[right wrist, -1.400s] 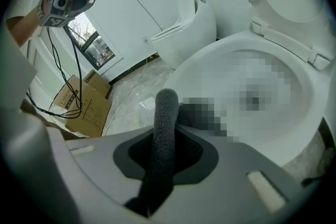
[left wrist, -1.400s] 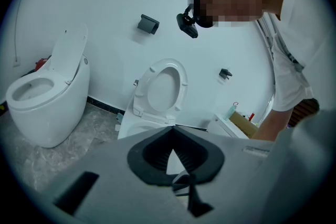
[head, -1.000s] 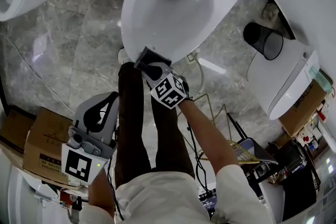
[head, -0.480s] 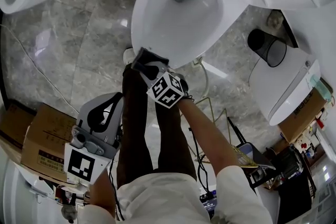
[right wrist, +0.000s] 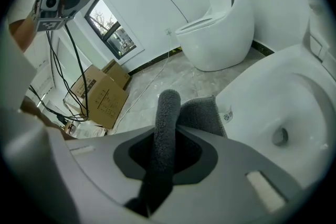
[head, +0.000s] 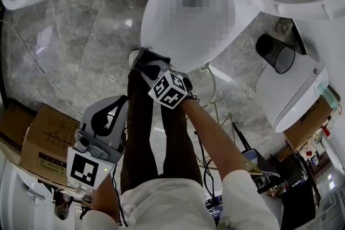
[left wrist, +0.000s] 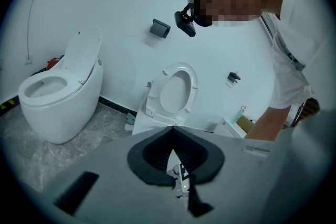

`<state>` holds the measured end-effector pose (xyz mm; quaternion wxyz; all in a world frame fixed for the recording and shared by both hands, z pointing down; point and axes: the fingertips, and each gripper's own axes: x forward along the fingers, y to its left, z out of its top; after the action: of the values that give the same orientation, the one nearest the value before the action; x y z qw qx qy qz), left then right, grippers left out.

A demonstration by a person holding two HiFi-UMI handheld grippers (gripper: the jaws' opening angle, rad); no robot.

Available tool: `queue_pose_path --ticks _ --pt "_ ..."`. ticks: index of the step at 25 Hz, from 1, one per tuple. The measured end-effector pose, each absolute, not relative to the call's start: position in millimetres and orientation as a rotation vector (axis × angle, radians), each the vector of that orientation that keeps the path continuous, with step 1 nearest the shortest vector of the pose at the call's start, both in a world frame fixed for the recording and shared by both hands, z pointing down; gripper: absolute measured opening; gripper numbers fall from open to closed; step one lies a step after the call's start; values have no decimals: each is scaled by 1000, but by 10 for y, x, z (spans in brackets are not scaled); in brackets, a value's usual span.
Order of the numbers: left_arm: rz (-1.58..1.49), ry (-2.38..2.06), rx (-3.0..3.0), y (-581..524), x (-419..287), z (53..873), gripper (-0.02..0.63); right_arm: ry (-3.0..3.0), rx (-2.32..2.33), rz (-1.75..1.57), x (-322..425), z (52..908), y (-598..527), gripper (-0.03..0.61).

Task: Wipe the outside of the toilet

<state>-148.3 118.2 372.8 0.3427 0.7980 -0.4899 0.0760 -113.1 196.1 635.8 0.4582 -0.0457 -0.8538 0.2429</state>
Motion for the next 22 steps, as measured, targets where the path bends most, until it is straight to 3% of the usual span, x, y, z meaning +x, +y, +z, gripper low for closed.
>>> queue_pose_path --ticks 22 --pt "193 -1292 2039 1128 -1644 3812 -2 -2128 -177 517 -1497 6349 1483 60"
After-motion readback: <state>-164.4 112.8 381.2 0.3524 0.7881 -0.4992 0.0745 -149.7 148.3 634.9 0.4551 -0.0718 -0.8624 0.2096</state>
